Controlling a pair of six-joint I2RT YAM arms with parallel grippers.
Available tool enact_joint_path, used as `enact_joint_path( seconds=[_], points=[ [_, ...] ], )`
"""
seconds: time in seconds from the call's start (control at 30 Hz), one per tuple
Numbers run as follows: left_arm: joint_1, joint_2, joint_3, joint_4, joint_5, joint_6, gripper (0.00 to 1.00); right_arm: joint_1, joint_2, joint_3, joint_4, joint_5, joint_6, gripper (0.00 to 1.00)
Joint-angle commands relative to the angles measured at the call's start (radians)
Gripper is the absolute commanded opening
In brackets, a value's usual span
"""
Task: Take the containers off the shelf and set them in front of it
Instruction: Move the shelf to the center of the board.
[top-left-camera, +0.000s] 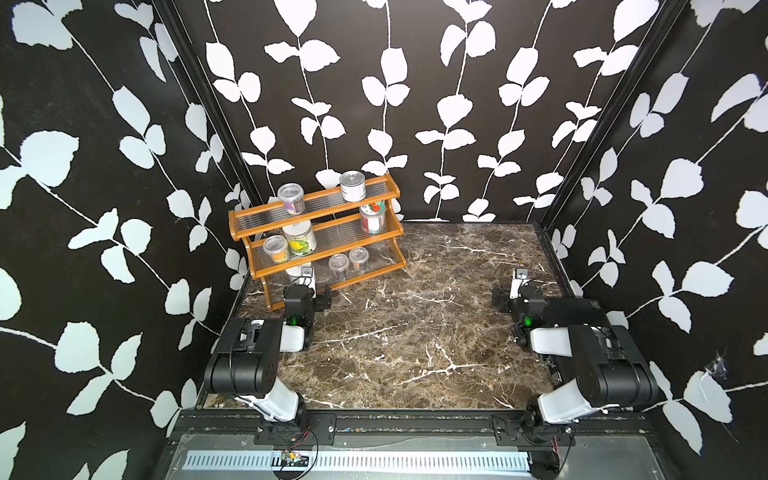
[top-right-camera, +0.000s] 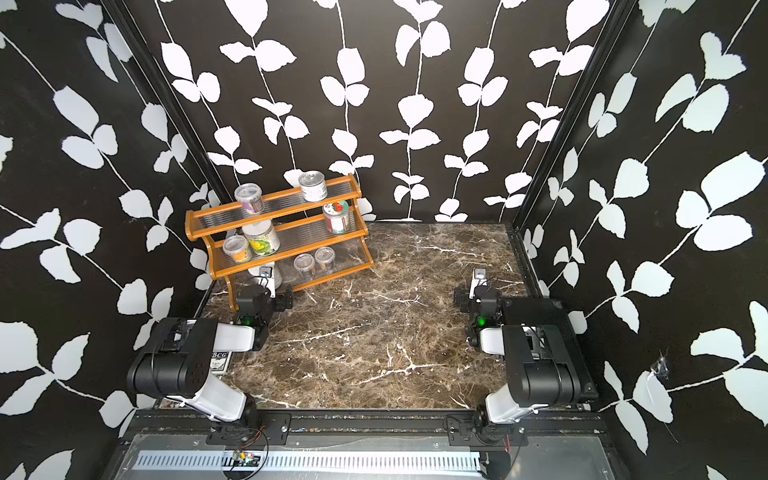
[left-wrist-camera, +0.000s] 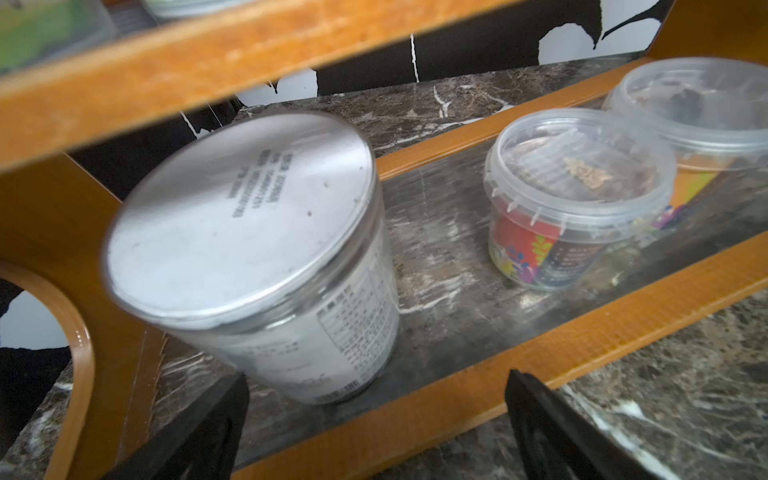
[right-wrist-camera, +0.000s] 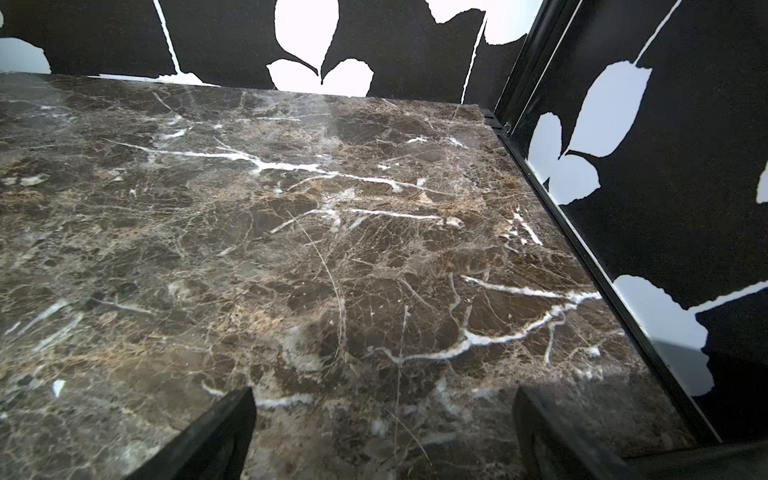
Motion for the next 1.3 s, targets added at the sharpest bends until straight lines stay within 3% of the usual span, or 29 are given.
enact_joint_path(
  seconds=[0.0,0.57,0.67,0.93,1.1,1.27],
  points=[
    [0.004,-0.023,0.003,0.025,0.008,0.011,0.99,0.001,-0.003,-0.001,0.043,0.001,-0.007,1.0],
    [0.004,-0.028,-0.004,0.033,0.012,0.014,0.99,-0.004,-0.008,0.001,0.04,-0.019,-0.007,1.0],
    [0.002,-0.077,-0.013,0.022,0.048,0.031,0.99,-0.003,-0.064,0.037,-0.065,-0.076,-0.03,1.0],
    [-0.037,-0.414,0.092,-0.441,0.078,0.031,0.99,0.0,-0.339,0.104,-0.355,-0.195,-0.037,1.0],
    [-0.046,-0.608,0.249,-0.875,0.075,-0.051,0.99,0.039,-0.435,0.194,-0.545,-0.28,-0.039,1.0],
    [-0.039,-0.744,0.378,-1.164,-0.035,-0.105,0.99,0.077,-0.445,0.307,-0.689,-0.379,-0.017,1.0]
  ],
)
